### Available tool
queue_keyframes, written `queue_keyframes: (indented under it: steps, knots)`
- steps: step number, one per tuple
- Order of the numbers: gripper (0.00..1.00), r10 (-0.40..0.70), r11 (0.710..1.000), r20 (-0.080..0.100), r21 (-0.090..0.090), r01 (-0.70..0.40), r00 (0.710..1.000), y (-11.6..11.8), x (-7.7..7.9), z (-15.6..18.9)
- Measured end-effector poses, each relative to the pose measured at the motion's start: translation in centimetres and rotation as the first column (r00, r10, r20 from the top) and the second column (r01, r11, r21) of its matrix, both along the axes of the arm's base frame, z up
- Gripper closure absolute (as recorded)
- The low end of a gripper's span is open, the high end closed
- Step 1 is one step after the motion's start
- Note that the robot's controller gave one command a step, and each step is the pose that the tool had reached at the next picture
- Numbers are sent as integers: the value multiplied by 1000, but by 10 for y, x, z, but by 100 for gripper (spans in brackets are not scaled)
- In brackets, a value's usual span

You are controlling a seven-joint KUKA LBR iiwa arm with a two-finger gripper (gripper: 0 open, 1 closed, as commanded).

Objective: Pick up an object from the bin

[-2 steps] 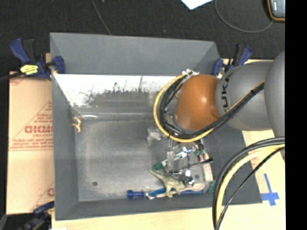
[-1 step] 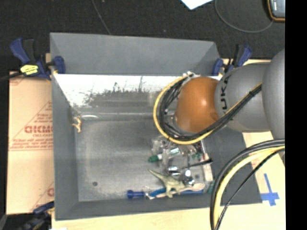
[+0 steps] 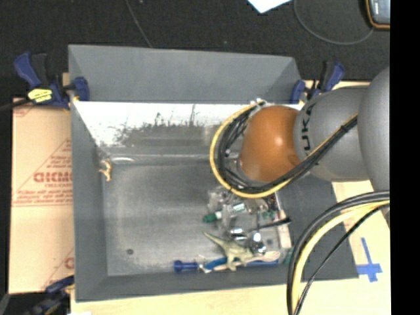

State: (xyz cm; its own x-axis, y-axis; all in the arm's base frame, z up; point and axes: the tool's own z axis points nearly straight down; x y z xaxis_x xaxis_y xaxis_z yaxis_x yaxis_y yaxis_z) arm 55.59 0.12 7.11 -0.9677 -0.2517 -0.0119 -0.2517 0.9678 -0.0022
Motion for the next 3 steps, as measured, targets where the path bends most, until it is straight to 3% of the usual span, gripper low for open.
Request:
queue_keyframes:
  steps: [1, 2, 3]
  knots:
    - [100, 0, 1000, -9, 0, 0, 1000, 0, -3, 17]
    - [100, -2, 1000, 3, -1, 2, 1000, 0, 0, 59]
    - [100, -2, 1000, -1, -1, 2, 1000, -1, -1, 83]
